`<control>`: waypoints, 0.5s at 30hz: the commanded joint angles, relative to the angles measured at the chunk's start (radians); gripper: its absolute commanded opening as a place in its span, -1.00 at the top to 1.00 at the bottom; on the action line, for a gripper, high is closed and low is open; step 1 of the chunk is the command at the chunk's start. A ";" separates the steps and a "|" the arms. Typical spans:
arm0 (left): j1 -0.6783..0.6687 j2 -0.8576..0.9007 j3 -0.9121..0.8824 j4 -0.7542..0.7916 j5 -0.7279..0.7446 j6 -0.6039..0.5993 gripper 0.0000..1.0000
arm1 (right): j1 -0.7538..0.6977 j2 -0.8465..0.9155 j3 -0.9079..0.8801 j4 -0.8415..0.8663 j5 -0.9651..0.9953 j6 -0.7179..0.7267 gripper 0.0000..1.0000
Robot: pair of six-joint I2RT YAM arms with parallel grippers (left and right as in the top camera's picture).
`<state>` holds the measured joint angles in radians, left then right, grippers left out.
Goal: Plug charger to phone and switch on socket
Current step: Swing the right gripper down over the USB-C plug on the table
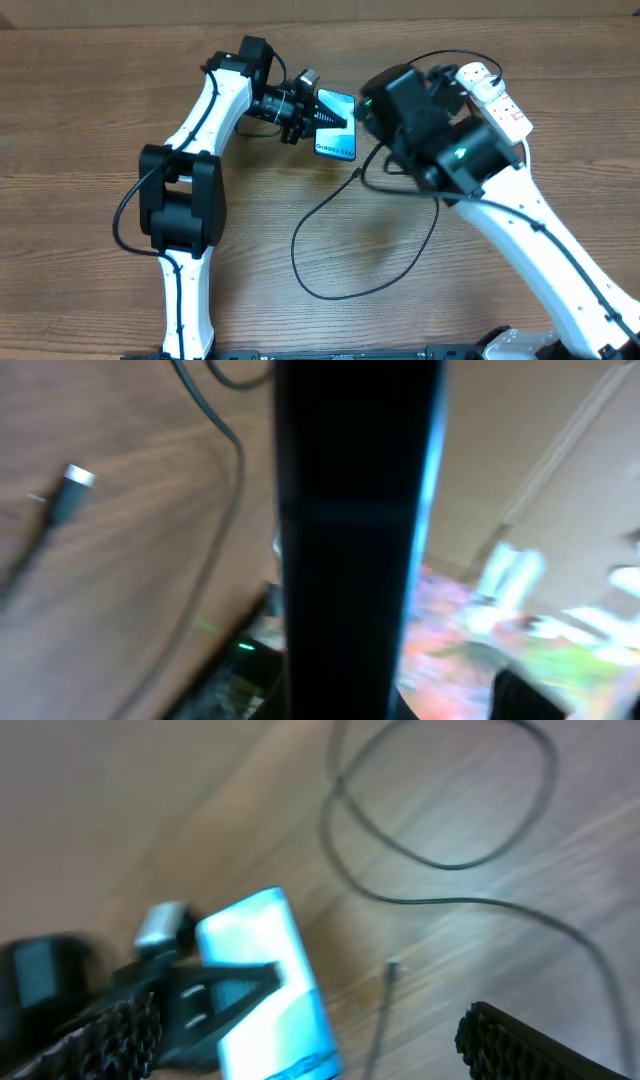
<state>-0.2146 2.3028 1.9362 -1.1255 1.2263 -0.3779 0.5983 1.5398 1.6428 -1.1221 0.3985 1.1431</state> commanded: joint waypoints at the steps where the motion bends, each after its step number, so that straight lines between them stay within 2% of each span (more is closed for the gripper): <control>1: -0.003 -0.205 0.019 0.000 -0.235 0.110 0.92 | -0.100 0.019 0.013 -0.035 -0.146 -0.126 -1.00; 6: -0.001 -0.370 0.019 0.004 -0.691 -0.095 0.92 | -0.158 0.032 0.009 -0.105 -0.184 -0.160 -1.00; 9: -0.001 -0.434 0.019 -0.003 -0.906 -0.124 0.92 | -0.157 0.036 -0.022 -0.102 -0.196 -0.161 -1.00; 11: -0.001 -0.454 0.019 -0.016 -0.953 -0.124 0.92 | -0.152 0.042 -0.048 -0.090 -0.204 -0.161 -1.00; 13: -0.001 -0.460 0.019 -0.032 -0.958 -0.124 0.92 | -0.148 0.057 -0.086 -0.058 -0.229 -0.187 -0.84; 15: -0.001 -0.459 0.019 -0.050 -0.963 -0.124 0.92 | -0.147 0.087 -0.104 -0.043 -0.272 -0.221 -0.59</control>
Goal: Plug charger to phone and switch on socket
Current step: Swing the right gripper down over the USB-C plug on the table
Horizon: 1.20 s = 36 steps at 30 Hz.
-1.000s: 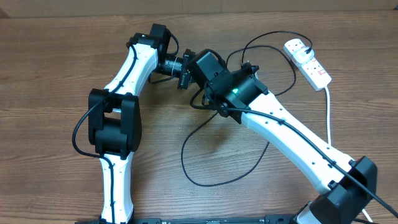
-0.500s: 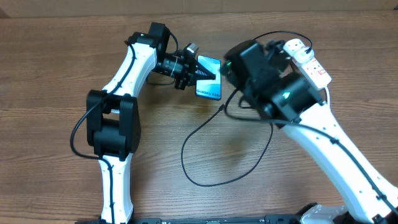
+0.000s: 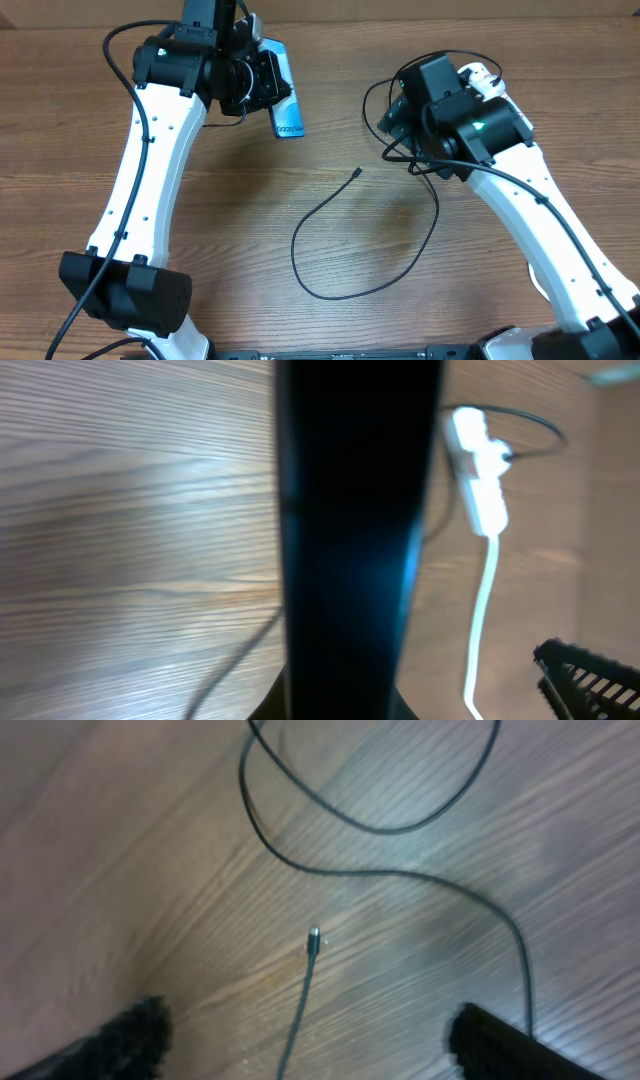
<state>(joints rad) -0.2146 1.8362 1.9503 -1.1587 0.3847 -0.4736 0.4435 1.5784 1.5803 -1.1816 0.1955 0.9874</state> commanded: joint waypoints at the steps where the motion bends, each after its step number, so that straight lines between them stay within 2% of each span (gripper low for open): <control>1: -0.001 0.010 0.002 -0.022 -0.133 -0.028 0.92 | 0.008 0.072 -0.042 0.016 -0.105 -0.082 -0.51; 6: -0.001 0.010 0.002 -0.034 -0.159 -0.029 0.92 | 0.008 0.192 -0.037 0.031 -0.292 -0.203 -0.52; 10: -0.001 0.010 0.002 -0.035 -0.159 -0.029 0.92 | 0.008 0.301 -0.014 -0.003 -0.306 -0.211 -0.46; 12: -0.002 0.010 0.002 -0.036 -0.159 -0.029 0.91 | 0.012 0.336 -0.014 0.000 -0.302 -0.190 -0.32; 16: -0.002 0.010 0.002 -0.041 -0.159 -0.028 0.92 | 0.023 0.393 -0.014 0.048 -0.302 -0.150 -0.28; 22: -0.002 0.010 0.002 -0.061 -0.159 -0.028 0.92 | 0.058 0.443 -0.015 0.111 -0.290 -0.069 -0.07; 32: -0.002 0.010 0.001 -0.068 -0.159 -0.028 0.91 | 0.146 0.488 -0.015 0.146 -0.082 0.167 -0.04; 36: -0.002 0.010 0.001 -0.068 -0.159 -0.027 0.91 | 0.152 0.498 -0.015 0.180 -0.057 0.185 -0.04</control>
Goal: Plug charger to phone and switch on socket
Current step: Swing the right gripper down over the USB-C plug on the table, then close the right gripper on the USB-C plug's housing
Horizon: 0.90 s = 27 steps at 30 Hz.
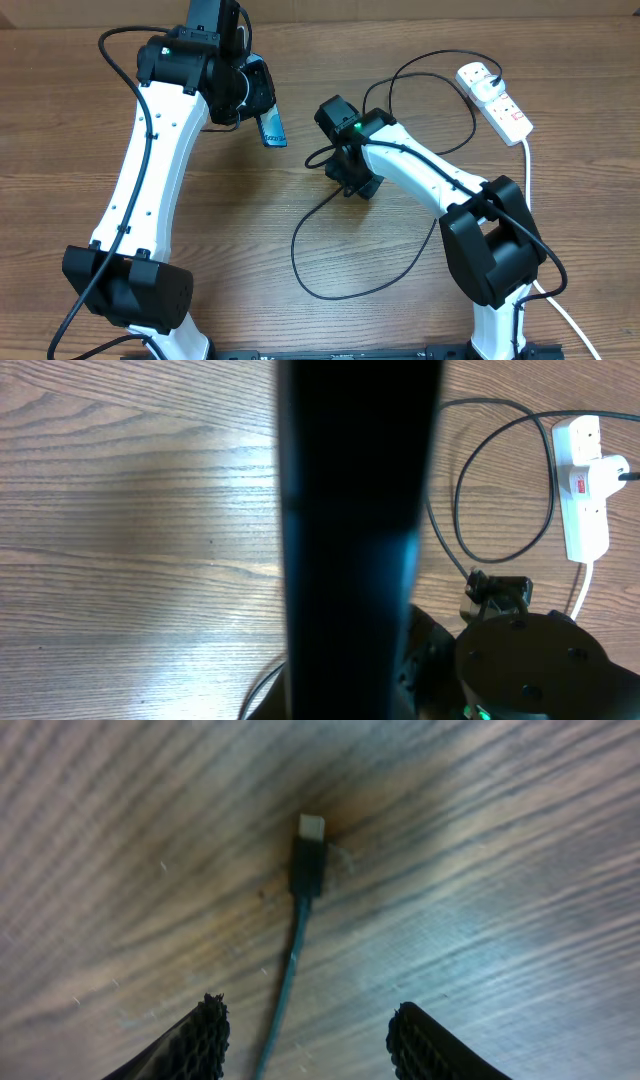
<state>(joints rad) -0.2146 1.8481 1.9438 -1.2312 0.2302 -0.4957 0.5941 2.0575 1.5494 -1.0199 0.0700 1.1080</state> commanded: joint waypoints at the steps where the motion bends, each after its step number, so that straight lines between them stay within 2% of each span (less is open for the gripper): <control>1: -0.002 -0.002 0.008 0.003 -0.005 -0.005 0.92 | 0.002 0.019 0.016 0.023 0.070 0.064 -0.04; 6: -0.002 -0.002 0.008 -0.002 -0.005 -0.006 0.92 | 0.002 0.031 0.016 0.042 0.104 0.070 0.04; 27: -0.002 -0.002 0.008 -0.002 -0.005 -0.006 0.92 | 0.005 0.032 -0.026 0.071 0.124 0.104 0.08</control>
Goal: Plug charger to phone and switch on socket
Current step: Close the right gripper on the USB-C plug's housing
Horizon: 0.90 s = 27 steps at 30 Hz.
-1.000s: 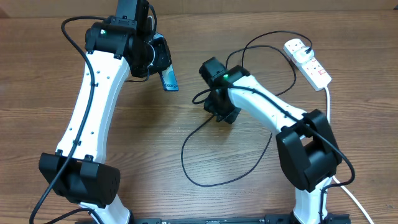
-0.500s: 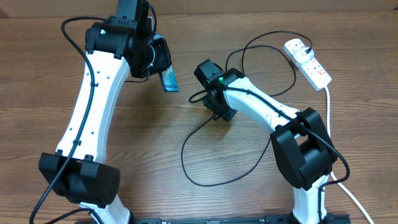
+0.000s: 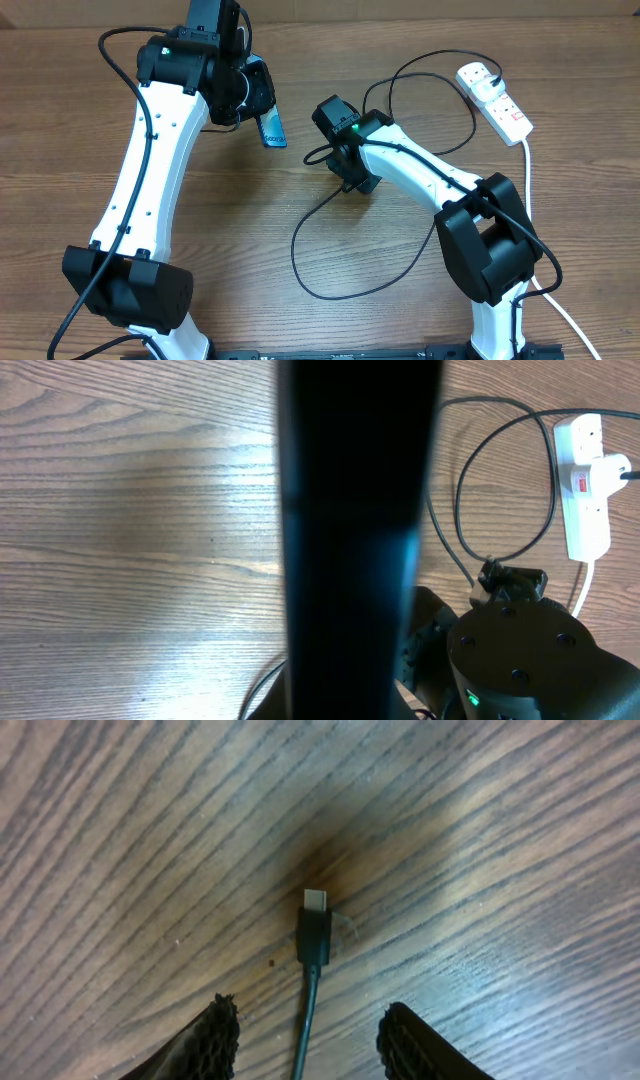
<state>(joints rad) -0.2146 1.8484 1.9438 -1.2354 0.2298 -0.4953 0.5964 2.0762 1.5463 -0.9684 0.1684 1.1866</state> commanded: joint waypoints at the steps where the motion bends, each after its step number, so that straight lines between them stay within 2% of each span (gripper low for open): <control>1: -0.002 -0.003 0.008 0.002 -0.005 -0.006 0.92 | 0.003 0.013 -0.031 0.028 0.026 0.026 0.08; 27: -0.002 -0.003 0.008 0.001 -0.005 -0.006 0.91 | 0.004 0.058 -0.053 0.067 0.013 0.018 0.10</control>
<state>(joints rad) -0.2146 1.8484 1.9438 -1.2381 0.2272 -0.4957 0.5964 2.1098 1.4982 -0.9054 0.1825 1.2003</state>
